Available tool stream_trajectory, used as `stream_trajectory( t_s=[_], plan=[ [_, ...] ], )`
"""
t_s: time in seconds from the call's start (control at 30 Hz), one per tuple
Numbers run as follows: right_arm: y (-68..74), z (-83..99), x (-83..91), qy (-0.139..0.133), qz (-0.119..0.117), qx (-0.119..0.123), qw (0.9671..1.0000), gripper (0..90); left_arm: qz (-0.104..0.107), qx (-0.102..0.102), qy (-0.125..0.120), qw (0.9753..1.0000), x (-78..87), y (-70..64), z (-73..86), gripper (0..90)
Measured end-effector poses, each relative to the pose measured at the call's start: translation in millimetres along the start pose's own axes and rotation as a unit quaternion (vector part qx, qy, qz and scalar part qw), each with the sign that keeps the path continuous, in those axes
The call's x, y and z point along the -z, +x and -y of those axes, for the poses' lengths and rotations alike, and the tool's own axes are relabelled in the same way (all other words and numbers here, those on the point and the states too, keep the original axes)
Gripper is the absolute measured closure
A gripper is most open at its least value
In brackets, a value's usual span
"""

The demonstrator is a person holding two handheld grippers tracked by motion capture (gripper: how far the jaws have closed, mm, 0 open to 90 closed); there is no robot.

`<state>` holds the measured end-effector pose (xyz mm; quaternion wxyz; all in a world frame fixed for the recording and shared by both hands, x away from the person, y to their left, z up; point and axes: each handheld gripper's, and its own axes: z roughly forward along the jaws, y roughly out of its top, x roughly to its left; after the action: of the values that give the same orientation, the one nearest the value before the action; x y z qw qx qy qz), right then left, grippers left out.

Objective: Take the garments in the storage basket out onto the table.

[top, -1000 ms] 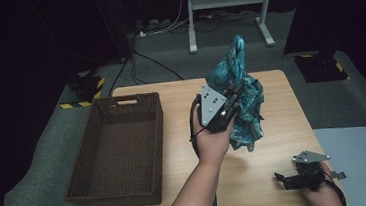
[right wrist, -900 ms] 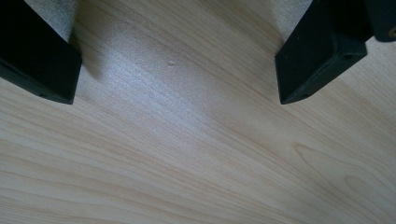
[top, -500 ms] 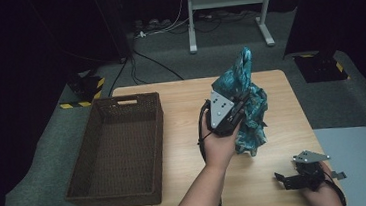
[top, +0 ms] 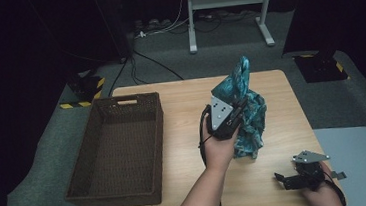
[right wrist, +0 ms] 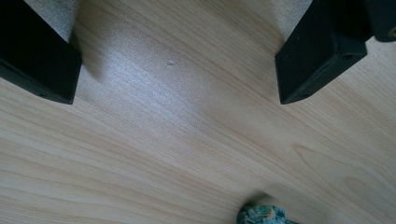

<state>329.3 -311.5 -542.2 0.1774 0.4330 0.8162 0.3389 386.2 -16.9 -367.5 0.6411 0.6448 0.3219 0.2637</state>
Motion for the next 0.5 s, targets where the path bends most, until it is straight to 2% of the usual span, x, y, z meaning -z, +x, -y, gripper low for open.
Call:
stream_trajectory(
  t_s=[0.17, 0.5],
  plan=[
    [0.0, 0.0, 0.0, 0.000, 0.000, 0.000, 1.0000, 0.3, -0.007, 0.004, 0.015, 0.9999, -1.8, 3.7, 11.6, 84.6],
    [0.0, 0.0, 0.0, 0.000, 0.000, 0.000, 1.0000, 0.2, -0.020, -0.003, 0.045, 0.9988, -2.6, 9.9, 31.0, 84.6]
  ],
)
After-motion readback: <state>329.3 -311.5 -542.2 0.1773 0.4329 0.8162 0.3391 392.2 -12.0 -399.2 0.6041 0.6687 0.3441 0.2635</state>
